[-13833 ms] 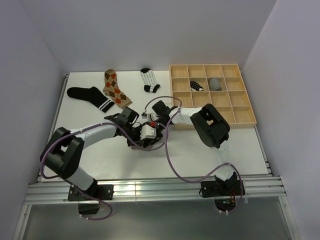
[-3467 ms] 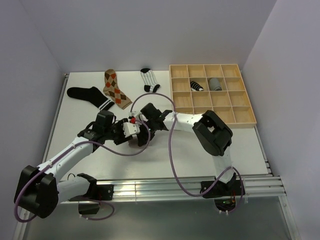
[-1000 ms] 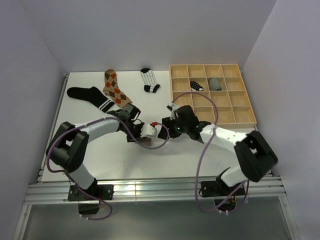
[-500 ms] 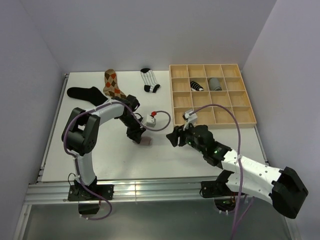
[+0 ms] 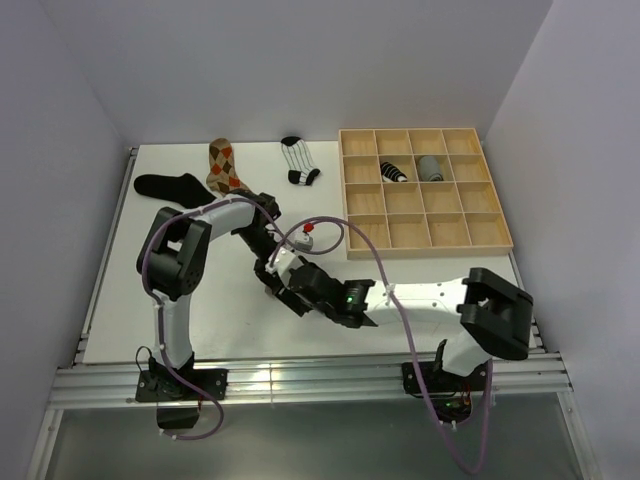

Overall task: Roll the socks
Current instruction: Roll the sock at the center of the board, then pick up the sock at the center of the board.

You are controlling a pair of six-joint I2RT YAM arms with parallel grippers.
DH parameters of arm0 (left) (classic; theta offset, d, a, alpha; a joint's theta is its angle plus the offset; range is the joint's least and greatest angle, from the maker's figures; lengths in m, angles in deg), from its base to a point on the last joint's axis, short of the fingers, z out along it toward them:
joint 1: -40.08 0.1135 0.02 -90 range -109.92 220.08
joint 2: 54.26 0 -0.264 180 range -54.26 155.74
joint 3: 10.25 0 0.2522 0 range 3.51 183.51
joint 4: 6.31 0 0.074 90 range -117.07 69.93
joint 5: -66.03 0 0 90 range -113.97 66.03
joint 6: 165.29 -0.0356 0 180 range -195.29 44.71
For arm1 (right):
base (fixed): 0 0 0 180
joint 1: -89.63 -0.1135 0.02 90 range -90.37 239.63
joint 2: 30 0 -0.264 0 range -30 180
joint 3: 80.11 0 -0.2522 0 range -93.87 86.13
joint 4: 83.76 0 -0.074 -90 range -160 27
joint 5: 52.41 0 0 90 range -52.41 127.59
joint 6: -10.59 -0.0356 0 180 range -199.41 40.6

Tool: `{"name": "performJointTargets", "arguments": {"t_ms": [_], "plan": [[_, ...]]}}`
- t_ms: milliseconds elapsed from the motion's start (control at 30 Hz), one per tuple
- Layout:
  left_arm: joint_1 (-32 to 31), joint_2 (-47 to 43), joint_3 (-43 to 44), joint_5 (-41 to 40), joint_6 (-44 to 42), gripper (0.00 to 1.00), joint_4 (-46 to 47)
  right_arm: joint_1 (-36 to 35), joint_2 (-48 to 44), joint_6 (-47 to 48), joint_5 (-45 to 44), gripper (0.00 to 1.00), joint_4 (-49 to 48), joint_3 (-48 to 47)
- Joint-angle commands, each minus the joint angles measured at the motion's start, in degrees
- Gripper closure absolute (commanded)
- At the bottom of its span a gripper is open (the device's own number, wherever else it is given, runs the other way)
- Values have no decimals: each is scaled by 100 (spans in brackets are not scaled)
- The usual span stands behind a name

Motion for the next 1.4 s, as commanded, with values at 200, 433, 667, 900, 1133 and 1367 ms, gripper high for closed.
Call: {"name": "performJointTargets", "arguments": {"t_ms": [200,433,667,900,1133,1367], "plan": [[0,652,-155,-748,-139,100,-113,-76,1018,800,-17,35,755,-1154],[17,731,-120,-757,-148,100,-149,-85,1546,880,211,34,791,-1418],[18,810,-84,-766,-122,100,-166,-76,1863,845,396,33,826,-1498],[18,950,56,-669,-139,100,-341,-85,2091,915,282,32,659,-1498],[0,1091,214,-590,-174,100,-552,-85,2232,924,53,35,351,-1454],[9,1109,407,-292,-438,89,-1044,-41,2478,748,176,75,474,-1428]]}}
